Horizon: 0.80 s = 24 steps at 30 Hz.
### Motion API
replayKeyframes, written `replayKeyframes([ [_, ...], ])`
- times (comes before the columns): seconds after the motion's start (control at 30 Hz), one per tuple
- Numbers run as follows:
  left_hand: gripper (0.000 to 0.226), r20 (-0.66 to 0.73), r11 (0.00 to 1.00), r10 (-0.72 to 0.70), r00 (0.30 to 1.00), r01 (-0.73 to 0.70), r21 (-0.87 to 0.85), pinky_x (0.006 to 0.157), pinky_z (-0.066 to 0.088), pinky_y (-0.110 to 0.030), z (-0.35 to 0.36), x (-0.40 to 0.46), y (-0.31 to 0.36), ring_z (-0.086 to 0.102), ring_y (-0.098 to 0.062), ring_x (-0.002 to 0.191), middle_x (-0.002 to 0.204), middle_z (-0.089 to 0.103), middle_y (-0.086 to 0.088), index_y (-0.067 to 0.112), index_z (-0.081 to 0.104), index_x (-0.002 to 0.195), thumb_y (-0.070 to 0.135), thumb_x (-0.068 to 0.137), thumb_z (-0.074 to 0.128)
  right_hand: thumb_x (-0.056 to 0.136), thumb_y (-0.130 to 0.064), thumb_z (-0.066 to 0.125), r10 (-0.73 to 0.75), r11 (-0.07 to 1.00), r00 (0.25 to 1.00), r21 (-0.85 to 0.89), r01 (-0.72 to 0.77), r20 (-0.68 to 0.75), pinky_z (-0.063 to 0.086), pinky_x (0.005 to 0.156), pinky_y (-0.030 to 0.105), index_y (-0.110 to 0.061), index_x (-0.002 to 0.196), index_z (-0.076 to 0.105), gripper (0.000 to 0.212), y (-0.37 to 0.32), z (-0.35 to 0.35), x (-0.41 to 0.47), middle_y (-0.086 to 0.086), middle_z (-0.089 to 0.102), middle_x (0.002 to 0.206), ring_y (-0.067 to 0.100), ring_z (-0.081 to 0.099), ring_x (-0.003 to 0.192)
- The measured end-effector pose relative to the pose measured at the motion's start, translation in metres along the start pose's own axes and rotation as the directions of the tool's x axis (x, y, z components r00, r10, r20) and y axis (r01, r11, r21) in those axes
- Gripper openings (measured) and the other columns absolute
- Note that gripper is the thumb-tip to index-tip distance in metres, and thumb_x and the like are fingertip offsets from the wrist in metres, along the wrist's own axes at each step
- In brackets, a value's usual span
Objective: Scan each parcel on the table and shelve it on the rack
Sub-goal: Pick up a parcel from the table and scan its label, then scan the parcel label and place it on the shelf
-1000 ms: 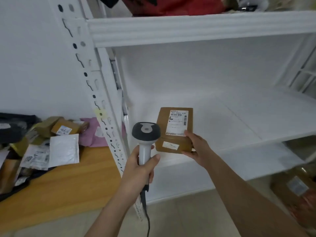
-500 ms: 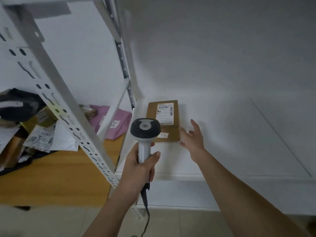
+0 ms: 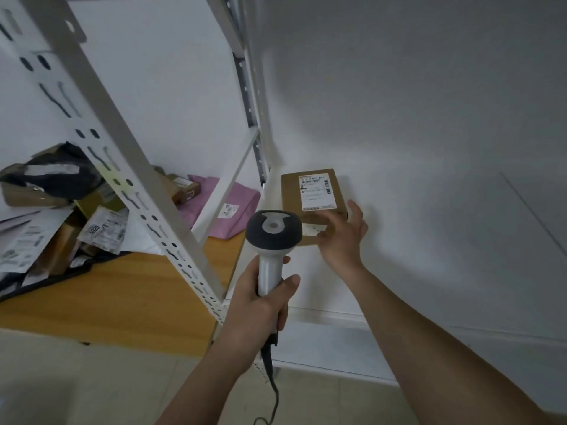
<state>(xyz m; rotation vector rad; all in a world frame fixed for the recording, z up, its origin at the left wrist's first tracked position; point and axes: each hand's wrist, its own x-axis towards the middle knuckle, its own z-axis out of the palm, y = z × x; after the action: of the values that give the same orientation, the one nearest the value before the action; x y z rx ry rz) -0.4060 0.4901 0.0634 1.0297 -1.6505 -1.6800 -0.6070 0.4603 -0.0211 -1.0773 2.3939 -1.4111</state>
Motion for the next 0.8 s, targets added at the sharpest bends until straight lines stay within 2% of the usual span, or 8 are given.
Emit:
replayKeyframes([
  [0.1,0.020,-0.004,1.000,0.028,1.000,-0.028,0.006,0.049,0.041,-0.032,-0.006,0.002,-0.002,0.041,-0.016,0.046,0.055,0.043,-0.002,0.023,0.060,0.110,0.015,0.092,0.064,0.087,-0.023,0.070,-0.022,0.989,0.988,-0.142,0.045,0.155,0.010,0.121,0.040,-0.034,0.111,0.070,0.026,0.004,0.010,0.015,-0.007,0.001,0.162,0.027,-0.009,0.147],
  [0.23,0.021,-0.024,0.999,0.035,0.999,-0.034,0.008,0.048,0.042,-0.029,-0.013,0.009,-0.006,0.042,-0.015,0.047,0.056,0.044,0.000,0.024,0.059,0.109,0.015,0.091,0.065,0.092,-0.030,0.061,-0.034,0.911,0.959,-0.387,0.145,0.280,0.007,0.122,0.050,-0.034,0.132,0.057,0.040,0.017,0.038,0.026,-0.006,-0.012,0.161,0.034,-0.012,0.148],
  [0.4,0.023,-0.018,0.999,0.044,0.999,-0.044,0.005,0.049,0.041,-0.030,-0.023,0.012,-0.012,0.041,-0.016,0.049,0.055,0.043,-0.001,0.024,0.057,0.112,0.015,0.092,0.063,0.090,-0.024,0.058,0.047,0.923,0.950,-0.376,0.077,0.310,-0.001,0.120,0.046,-0.037,0.133,0.055,0.045,0.004,0.039,0.040,-0.010,-0.015,0.161,0.031,-0.015,0.148],
  [0.47,0.023,-0.019,0.999,0.045,0.999,-0.045,-0.009,0.049,0.040,-0.031,-0.028,0.008,-0.010,0.041,-0.016,0.050,0.056,0.043,-0.001,0.023,0.058,0.113,0.013,0.093,0.062,0.088,-0.016,0.062,-0.021,0.946,0.977,-0.313,0.088,0.211,0.002,0.120,0.040,-0.036,0.123,0.062,0.040,-0.002,0.036,0.029,-0.007,-0.002,0.163,0.029,-0.009,0.150],
  [0.53,0.022,-0.016,0.998,0.056,0.998,-0.056,-0.014,0.049,0.039,-0.031,-0.037,-0.004,-0.004,0.041,-0.017,0.050,0.057,0.044,-0.003,0.021,0.058,0.114,0.014,0.093,0.063,0.085,-0.008,0.067,-0.114,0.974,0.991,-0.188,0.125,0.068,0.021,0.117,0.026,-0.031,0.108,0.067,0.033,-0.015,0.033,0.002,-0.005,0.021,0.158,0.024,0.011,0.147],
  [0.6,0.027,0.009,0.997,0.076,0.997,-0.076,-0.015,0.048,0.038,-0.031,-0.052,-0.019,0.002,0.040,-0.019,0.049,0.056,0.044,-0.005,0.020,0.059,0.114,0.021,0.089,0.067,0.084,-0.001,0.065,-0.134,0.988,0.991,-0.076,0.136,0.024,0.033,0.096,0.008,-0.028,0.092,0.065,0.028,-0.035,0.027,-0.032,-0.004,0.047,0.138,0.020,0.038,0.133],
  [0.7,0.040,0.017,0.994,0.101,0.995,-0.101,-0.032,0.047,0.037,-0.030,-0.087,-0.043,0.011,0.039,-0.018,0.046,0.056,0.043,-0.005,0.017,0.060,0.113,0.032,0.077,0.070,0.080,0.011,0.054,-0.231,0.970,0.964,0.110,0.217,0.132,0.054,0.076,0.025,-0.020,0.073,0.064,0.034,-0.066,0.022,-0.078,-0.004,0.064,0.088,0.011,0.060,0.086],
  [0.8,0.037,-0.085,0.989,0.142,0.986,-0.146,-0.040,0.046,0.035,-0.031,-0.130,-0.066,0.026,0.038,-0.020,0.044,0.056,0.043,-0.008,0.019,0.062,0.110,0.032,0.076,0.069,0.077,0.013,0.050,-0.386,0.917,0.867,0.235,0.323,0.316,0.057,0.069,0.035,-0.022,0.068,0.063,0.038,-0.104,0.030,-0.110,-0.005,0.065,0.077,0.008,0.061,0.075],
])
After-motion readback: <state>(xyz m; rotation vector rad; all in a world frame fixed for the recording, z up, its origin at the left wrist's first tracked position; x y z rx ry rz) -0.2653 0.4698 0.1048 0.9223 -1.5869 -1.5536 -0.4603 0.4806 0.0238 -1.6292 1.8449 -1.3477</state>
